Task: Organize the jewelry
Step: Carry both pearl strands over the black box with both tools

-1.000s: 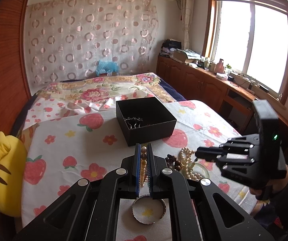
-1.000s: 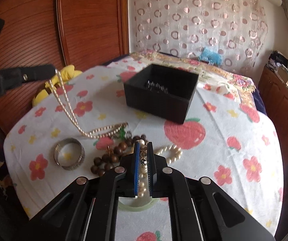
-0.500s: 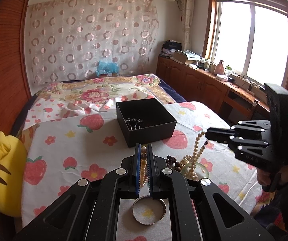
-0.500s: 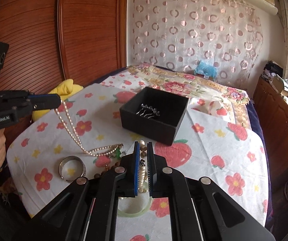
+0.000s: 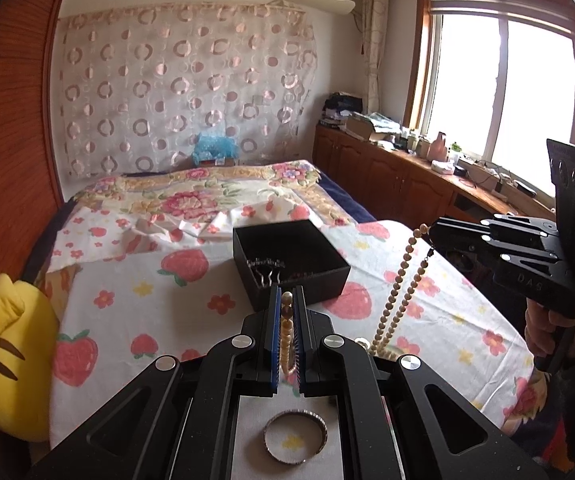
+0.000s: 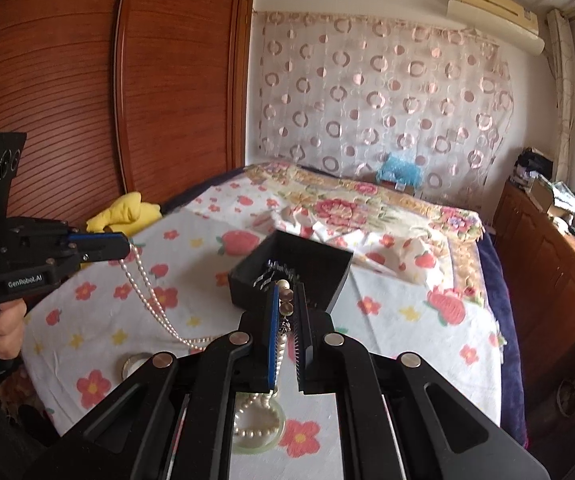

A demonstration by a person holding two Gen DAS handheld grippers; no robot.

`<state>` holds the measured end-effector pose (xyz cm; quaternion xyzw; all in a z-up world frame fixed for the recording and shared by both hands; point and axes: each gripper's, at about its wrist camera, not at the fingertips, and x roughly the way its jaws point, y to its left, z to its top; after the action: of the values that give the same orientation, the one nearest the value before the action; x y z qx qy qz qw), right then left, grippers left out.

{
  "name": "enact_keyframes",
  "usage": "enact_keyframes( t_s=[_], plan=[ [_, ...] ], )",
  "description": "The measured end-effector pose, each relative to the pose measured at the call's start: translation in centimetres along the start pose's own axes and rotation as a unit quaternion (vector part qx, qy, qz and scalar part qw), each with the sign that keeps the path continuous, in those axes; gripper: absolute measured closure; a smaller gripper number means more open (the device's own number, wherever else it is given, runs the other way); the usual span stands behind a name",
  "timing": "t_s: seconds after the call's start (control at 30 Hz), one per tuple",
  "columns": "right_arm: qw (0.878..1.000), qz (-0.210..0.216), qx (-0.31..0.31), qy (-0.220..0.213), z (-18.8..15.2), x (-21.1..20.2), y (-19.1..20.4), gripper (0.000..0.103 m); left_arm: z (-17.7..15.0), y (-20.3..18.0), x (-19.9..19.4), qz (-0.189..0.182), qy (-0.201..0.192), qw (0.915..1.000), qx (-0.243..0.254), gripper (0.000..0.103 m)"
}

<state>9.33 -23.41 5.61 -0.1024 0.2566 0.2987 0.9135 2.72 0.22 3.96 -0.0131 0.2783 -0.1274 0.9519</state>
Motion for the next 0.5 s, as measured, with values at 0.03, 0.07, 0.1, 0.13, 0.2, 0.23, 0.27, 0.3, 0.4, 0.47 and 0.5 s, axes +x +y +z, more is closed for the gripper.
enact_keyframes(
  t_s=[0.03, 0.07, 0.1, 0.13, 0.2, 0.23, 0.27, 0.3, 0.4, 0.47, 0.5],
  plan=[
    [1.000, 0.001, 0.000, -0.005, 0.5, -0.3, -0.1, 0.095, 0.3, -0.2, -0.1, -0.001, -0.004, 1.0000, 0.002, 0.098],
    [1.000, 0.003, 0.001, -0.010, 0.8, -0.5, -0.1, 0.095, 0.6, -0.3, -0.2, -0.001, -0.007, 1.0000, 0.002, 0.098],
    [1.000, 0.004, 0.001, -0.013, 1.2, -0.7, -0.2, 0.095, 0.9, -0.3, -0.4, -0.001, -0.009, 1.0000, 0.003, 0.098],
    [1.000, 0.004, 0.000, -0.019, 1.6, -1.0, -0.2, 0.095, 1.2, -0.5, -0.4, -0.002, -0.013, 0.9999, 0.005, 0.098],
    [1.000, 0.002, -0.003, -0.026, 2.3, -1.3, -0.3, 0.095, 1.8, -0.6, -0.7, -0.002, -0.017, 0.9998, 0.007, 0.098],
    [1.000, 0.001, -0.005, -0.029, 2.6, -1.5, -0.3, 0.095, 2.0, -0.6, -0.7, -0.002, -0.020, 0.9998, 0.009, 0.098],
    [0.999, 0.000, -0.007, -0.033, 3.0, -1.7, -0.3, 0.095, 2.4, -0.8, -0.8, -0.002, -0.023, 0.9997, 0.011, 0.098],
    [0.999, -0.002, -0.010, -0.037, 3.4, -1.8, -0.4, 0.095, 2.6, -0.9, -0.8, -0.001, -0.025, 0.9996, 0.013, 0.098],
    [0.999, -0.005, -0.015, -0.044, 4.5, -1.9, -0.5, 0.095, 3.5, -1.1, -0.9, -0.001, -0.031, 0.9993, 0.018, 0.098],
    [0.999, -0.007, -0.018, -0.046, 5.1, -1.8, -0.7, 0.095, 4.3, -1.3, -0.9, -0.001, -0.036, 0.9991, 0.023, 0.098],
    [0.999, -0.007, -0.019, -0.047, 5.4, -1.8, -0.8, 0.095, 4.6, -1.4, -1.0, -0.001, -0.038, 0.9989, 0.026, 0.098]
  ],
)
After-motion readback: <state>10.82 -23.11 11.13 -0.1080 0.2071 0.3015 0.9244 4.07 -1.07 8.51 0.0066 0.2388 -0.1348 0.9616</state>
